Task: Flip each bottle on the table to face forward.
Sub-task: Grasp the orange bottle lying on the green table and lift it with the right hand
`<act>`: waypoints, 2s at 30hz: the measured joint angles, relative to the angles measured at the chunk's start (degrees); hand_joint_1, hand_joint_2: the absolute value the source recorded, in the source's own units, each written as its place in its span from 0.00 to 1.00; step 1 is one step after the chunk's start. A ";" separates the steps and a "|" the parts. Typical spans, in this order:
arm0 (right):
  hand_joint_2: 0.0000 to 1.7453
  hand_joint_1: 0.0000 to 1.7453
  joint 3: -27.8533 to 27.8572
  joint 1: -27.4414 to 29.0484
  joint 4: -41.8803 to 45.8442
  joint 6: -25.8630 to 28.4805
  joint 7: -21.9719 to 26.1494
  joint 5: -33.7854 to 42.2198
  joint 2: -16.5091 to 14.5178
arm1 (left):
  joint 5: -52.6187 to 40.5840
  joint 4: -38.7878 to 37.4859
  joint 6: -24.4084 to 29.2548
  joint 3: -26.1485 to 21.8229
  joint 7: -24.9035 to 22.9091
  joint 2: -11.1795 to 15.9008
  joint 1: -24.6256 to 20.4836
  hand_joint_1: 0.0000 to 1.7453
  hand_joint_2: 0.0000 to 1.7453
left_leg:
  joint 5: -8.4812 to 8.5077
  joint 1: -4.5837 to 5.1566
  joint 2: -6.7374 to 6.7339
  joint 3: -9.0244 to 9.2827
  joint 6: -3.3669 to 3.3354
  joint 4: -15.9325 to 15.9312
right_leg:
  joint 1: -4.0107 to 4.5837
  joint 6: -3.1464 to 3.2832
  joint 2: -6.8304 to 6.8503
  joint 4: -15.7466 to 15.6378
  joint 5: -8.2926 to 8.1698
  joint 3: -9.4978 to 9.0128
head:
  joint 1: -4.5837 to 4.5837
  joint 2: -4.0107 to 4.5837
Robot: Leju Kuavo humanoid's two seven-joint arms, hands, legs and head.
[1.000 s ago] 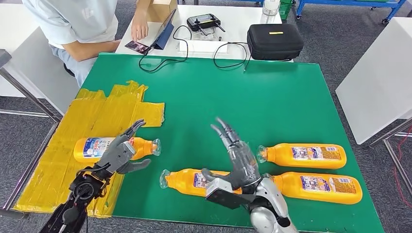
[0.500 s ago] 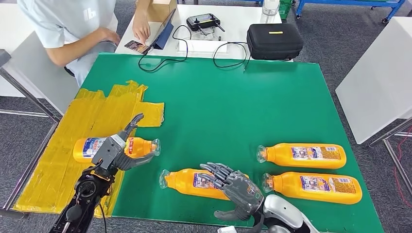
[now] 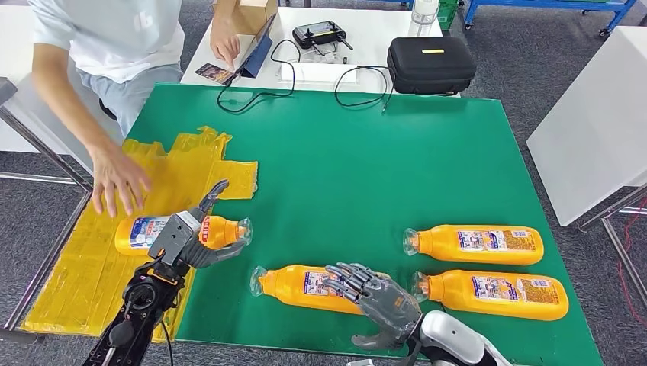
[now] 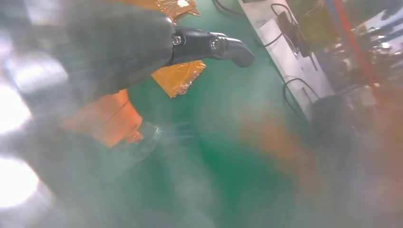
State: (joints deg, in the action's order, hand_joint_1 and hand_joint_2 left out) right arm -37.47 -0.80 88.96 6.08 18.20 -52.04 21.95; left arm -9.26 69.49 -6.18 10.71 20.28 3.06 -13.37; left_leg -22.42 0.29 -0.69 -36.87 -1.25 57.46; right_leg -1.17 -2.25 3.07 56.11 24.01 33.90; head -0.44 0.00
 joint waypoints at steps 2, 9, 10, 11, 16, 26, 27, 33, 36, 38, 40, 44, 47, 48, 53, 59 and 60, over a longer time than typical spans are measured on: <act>1.00 0.00 -0.10 -0.02 -0.08 0.29 -0.36 -0.41 0.00 | 0.04 -0.01 0.03 0.00 0.00 -0.04 0.00 0.00 1.00 | 0.00 0.00 0.00 0.00 0.00 0.00 | 0.00 0.00 0.00 0.00 0.00 0.00 | 0.01 0.00; 1.00 0.00 -0.32 -1.16 -2.38 4.50 -5.13 -4.13 -2.42 | 0.50 0.01 0.17 0.00 -0.03 -0.55 0.32 0.00 1.00 | 0.00 0.00 0.00 -0.01 0.00 -0.01 | 0.01 0.00 0.00 0.01 0.00 0.00 | 0.00 0.00; 1.00 0.00 -0.31 -1.30 -3.02 5.13 -5.79 -4.37 -3.16 | 0.55 0.03 0.18 0.00 -0.07 -0.62 0.44 0.00 1.00 | 0.00 -0.01 0.00 -0.01 0.00 -0.01 | 0.01 0.00 0.00 0.01 0.00 0.00 | 0.00 0.00; 1.00 0.00 -0.27 -1.42 -3.70 5.78 -6.53 -4.61 -4.03 | 0.58 0.07 0.19 0.00 -0.13 -0.69 0.61 0.00 1.00 | 0.00 -0.01 0.00 -0.01 0.00 -0.01 | 0.02 0.00 0.00 0.01 0.00 0.00 | 0.00 0.00; 1.00 0.00 -0.33 -2.66 -7.74 6.87 -10.15 -7.04 -8.59 | 0.60 0.21 0.17 0.02 -0.64 -1.14 1.36 0.00 1.00 | 0.00 -0.03 -0.03 -0.01 0.01 -0.02 | 0.04 0.01 -0.01 0.01 0.01 0.01 | 0.00 0.00; 1.00 0.00 -2.01 -8.25 -20.01 3.98 -15.33 -8.85 -15.81 | 0.59 0.66 -0.87 0.17 -1.67 -2.19 1.76 0.00 1.00 | 0.01 -0.05 -0.08 0.06 0.00 -0.02 | 0.03 0.01 -0.07 0.01 0.00 -0.02 | 0.01 0.00; 1.00 0.00 -2.16 -8.98 -21.05 3.55 -15.56 -8.60 -16.36 | 0.63 0.70 -0.98 0.19 -1.69 -2.27 1.76 0.00 1.00 | 0.01 -0.05 -0.10 0.09 0.00 -0.02 | 0.03 0.01 -0.09 0.00 -0.01 -0.04 | 0.01 0.00; 1.00 0.20 -3.45 -13.54 -27.48 0.64 -17.02 -7.98 -18.76 | 1.07 1.19 -1.61 0.73 -1.73 -2.54 1.74 0.00 1.00 | -0.03 -0.07 -0.29 0.42 0.05 -0.03 | 0.05 0.04 -0.22 -0.01 -0.02 -0.24 | 0.02 0.00; 1.00 0.85 -4.81 -16.23 -30.90 -1.34 -18.19 -8.03 -19.44 | 1.43 1.39 -1.65 1.03 -1.73 -2.59 1.73 0.00 1.00 | -0.11 -0.09 -0.54 0.76 0.12 -0.05 | 0.06 0.13 -0.42 -0.03 -0.04 -0.40 | 0.02 0.00; 1.00 0.94 -5.53 -17.48 -32.64 -1.91 -18.74 -8.11 -19.77 | 1.55 1.54 -1.65 1.07 -1.73 -2.64 1.72 0.00 1.00 | -0.23 -0.12 -0.62 0.99 0.20 -0.06 | 0.06 0.25 -0.49 -0.04 0.01 -0.30 | 0.01 0.00; 1.00 0.94 -5.99 -18.27 -33.86 -1.97 -19.02 -8.08 -20.03 | 1.61 1.58 -1.66 1.07 -1.73 -2.68 1.72 0.00 1.00 | -0.37 -0.14 -0.64 1.16 0.28 -0.07 | 0.08 0.29 -0.51 -0.05 0.12 -0.23 | 0.02 0.00; 1.00 1.00 -6.58 -19.10 -35.26 -1.97 -19.24 -7.95 -20.41 | 1.64 1.59 -1.67 1.07 -1.73 -2.69 1.73 0.00 1.00 | -0.37 -0.20 -0.71 1.29 0.33 -0.07 | 0.15 0.29 -0.58 -0.05 0.12 -0.35 | 0.02 0.00; 1.00 1.00 -6.78 -19.36 -35.57 -1.91 -19.46 -7.60 -20.59 | 1.90 1.59 -1.69 1.07 -1.70 -2.70 1.74 0.00 1.00 | -0.29 -0.21 -0.72 1.36 0.30 -0.06 | 0.16 0.35 -0.60 -0.05 -0.01 -0.43 | 0.01 0.00; 1.00 1.00 -6.79 -19.39 -35.56 -1.87 -19.56 -7.43 -20.61 | 2.00 1.59 -1.70 1.07 -1.68 -2.70 1.75 0.00 1.00 | -0.25 -0.22 -0.72 1.37 0.27 -0.06 | 0.17 0.37 -0.60 -0.05 -0.05 -0.50 | 0.02 0.00; 1.00 1.00 -6.64 -19.29 -35.27 -0.70 -19.80 -6.09 -20.67 | 2.36 1.62 -2.00 1.07 -1.56 -2.72 1.76 0.00 1.00 | -0.17 -0.24 -0.72 1.37 0.22 -0.04 | 0.19 0.35 -0.60 -0.03 -0.07 -0.98 | 0.01 0.00; 1.00 1.00 -2.65 -15.86 -31.69 7.79 -18.93 -1.74 -21.57 | 4.33 2.94 -2.93 1.07 -1.97 -2.81 2.15 0.00 1.00 | -0.14 -0.23 -0.56 1.12 0.21 -0.04 | 0.19 0.34 -0.56 -0.02 -0.07 -0.89 | 0.03 0.00; 1.00 1.00 -1.38 -14.68 -30.54 10.18 -18.22 -0.54 -21.91 | 5.01 3.26 -3.07 1.07 -2.21 -2.84 2.24 0.00 1.00 | -0.12 -0.23 -0.49 1.02 0.20 -0.03 | 0.19 0.33 -0.54 -0.01 -0.07 -0.82 | 0.03 0.00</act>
State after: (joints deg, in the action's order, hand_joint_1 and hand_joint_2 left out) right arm -38.85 -15.48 58.43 16.26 -0.01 -52.58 0.04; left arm -4.25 72.75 -9.25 11.78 18.08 0.22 -11.13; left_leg -22.54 0.07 -1.19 -35.85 -1.05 57.43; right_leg -0.98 -1.93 2.53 56.10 23.94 33.08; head -0.41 0.00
